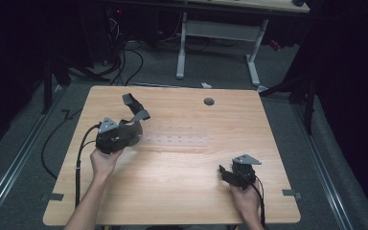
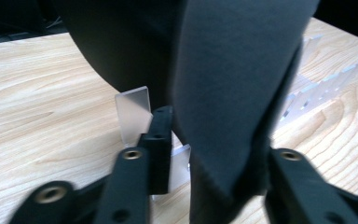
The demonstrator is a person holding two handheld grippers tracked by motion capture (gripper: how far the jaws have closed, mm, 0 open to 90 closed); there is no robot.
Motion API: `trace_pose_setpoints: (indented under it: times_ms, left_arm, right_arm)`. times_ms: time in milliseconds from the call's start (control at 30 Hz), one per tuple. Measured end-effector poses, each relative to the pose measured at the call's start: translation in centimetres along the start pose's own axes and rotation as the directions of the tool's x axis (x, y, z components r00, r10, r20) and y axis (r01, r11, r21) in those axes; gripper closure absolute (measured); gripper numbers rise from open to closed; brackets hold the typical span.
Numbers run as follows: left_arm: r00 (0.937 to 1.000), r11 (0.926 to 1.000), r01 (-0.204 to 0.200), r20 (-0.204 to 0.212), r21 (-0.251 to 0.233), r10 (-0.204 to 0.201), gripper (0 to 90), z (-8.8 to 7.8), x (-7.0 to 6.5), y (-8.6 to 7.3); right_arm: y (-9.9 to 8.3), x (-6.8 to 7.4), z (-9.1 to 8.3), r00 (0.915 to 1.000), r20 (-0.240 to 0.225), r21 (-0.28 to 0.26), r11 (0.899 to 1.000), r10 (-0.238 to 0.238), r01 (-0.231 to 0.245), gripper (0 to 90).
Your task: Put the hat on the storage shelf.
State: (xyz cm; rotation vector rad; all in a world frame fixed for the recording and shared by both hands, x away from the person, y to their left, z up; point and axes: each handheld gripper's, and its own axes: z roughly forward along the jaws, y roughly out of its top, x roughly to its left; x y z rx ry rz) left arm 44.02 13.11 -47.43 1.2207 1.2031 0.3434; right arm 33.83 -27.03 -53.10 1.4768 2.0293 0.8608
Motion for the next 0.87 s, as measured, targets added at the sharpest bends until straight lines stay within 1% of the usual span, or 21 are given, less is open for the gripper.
trace_pose_setpoints:
  times_ms: [67,133,167,200,233,333,400,433,467,500,533,567,600,633,667,700,733,867]
  left_arm:
    - [0.9999,0.9999,0.013,-0.010,0.001,-0.013,49.4,-0.1,0.0,0.1]
    - [0.9994,0.9996,0.027,-0.022,-0.010,-0.028,43.9,-0.5,0.1,0.2]
    - [0.9988,0.9992,0.041,-0.028,-0.004,-0.041,40.3,-1.0,0.2,0.0]
    - [0.9986,0.9990,0.045,-0.029,-0.004,-0.045,37.8,-1.3,0.3,-0.2]
    - [0.9987,0.9994,0.034,-0.038,-0.002,-0.034,36.8,-2.0,0.3,-0.7]
    - [0.9990,0.9999,0.014,-0.042,0.009,-0.014,33.9,-3.7,0.4,-2.1]
    - [0.9988,0.9998,0.008,-0.049,0.020,-0.007,32.7,-4.9,0.6,-3.3]
    - [0.9983,0.9993,-0.001,-0.059,0.037,0.004,31.9,-5.4,0.8,-4.1]
    - [0.9978,0.9988,-0.002,-0.067,0.049,0.005,31.7,-5.7,0.9,-4.7]
    - [0.9963,0.9972,-0.008,-0.084,0.074,0.014,31.5,-5.9,1.1,-5.6]
    - [0.9948,0.9957,-0.017,-0.098,0.091,0.026,31.4,-6.0,1.3,-6.2]
    - [0.9900,0.9922,-0.033,-0.132,0.120,0.049,31.4,-5.9,1.7,-7.3]
    - [0.9873,0.9901,-0.038,-0.148,0.135,0.058,31.4,-5.8,1.9,-7.7]
    - [0.9843,0.9874,-0.053,-0.159,0.149,0.076,31.1,-5.7,2.0,-8.1]
    - [0.9810,0.9860,-0.071,-0.168,0.151,0.096,29.8,-5.6,1.9,-8.3]
    - [0.9795,0.9853,-0.081,-0.171,0.150,0.107,29.5,-5.6,1.8,-8.4]
    - [0.9798,0.9857,-0.074,-0.173,0.152,0.100,29.3,-5.4,1.8,-8.4]
    - [0.9786,0.9856,-0.075,-0.179,0.152,0.102,26.9,-5.4,1.8,-8.4]
  right_arm:
    - [0.0,0.0,0.0,1.0000,0.000,0.000,1.000,0.000,0.000,39.0]
    - [0.0,0.0,0.0,1.0000,0.000,0.000,1.000,0.000,0.000,38.9]
    - [0.0,0.0,0.0,1.0000,0.000,0.000,1.000,0.000,0.000,38.9]
    - [0.0,0.0,0.0,1.0000,0.000,0.000,1.000,0.000,0.000,38.9]
    - [0.0,0.0,0.0,1.0000,0.000,0.000,1.000,0.000,0.000,38.9]
    - [0.0,0.0,0.0,1.0000,0.000,0.000,1.000,-0.001,0.001,38.7]
    - [0.0,0.0,0.0,1.0000,0.000,0.001,1.000,0.001,-0.001,38.5]
    - [0.0,0.0,0.0,1.0000,-0.001,0.000,1.000,-0.001,0.001,38.4]
    - [0.0,0.0,0.0,1.0000,-0.001,0.001,1.000,0.001,-0.001,38.4]
    - [0.0,0.0,0.0,1.0000,-0.001,0.001,1.000,0.001,-0.001,38.4]
    - [0.0,0.0,0.0,1.0000,-0.001,0.001,1.000,0.001,-0.001,38.4]
    - [0.0,0.0,0.0,1.0000,-0.001,0.001,1.000,0.001,-0.001,38.4]
    - [0.0,0.0,0.0,1.0000,-0.001,0.001,1.000,0.001,-0.001,38.3]
    - [0.0,0.0,0.0,1.0000,-0.001,0.001,1.000,0.001,-0.001,38.3]
    - [0.0,0.0,0.0,1.0000,-0.002,0.001,1.000,0.001,-0.001,38.1]
    - [0.0,0.0,0.0,1.0000,-0.002,0.002,1.000,0.001,-0.001,37.9]
    - [0.0,0.0,0.0,1.0000,-0.002,0.002,1.000,0.001,-0.001,37.9]
    - [0.0,0.1,0.0,1.0000,-0.001,0.002,1.000,0.002,-0.002,37.7]
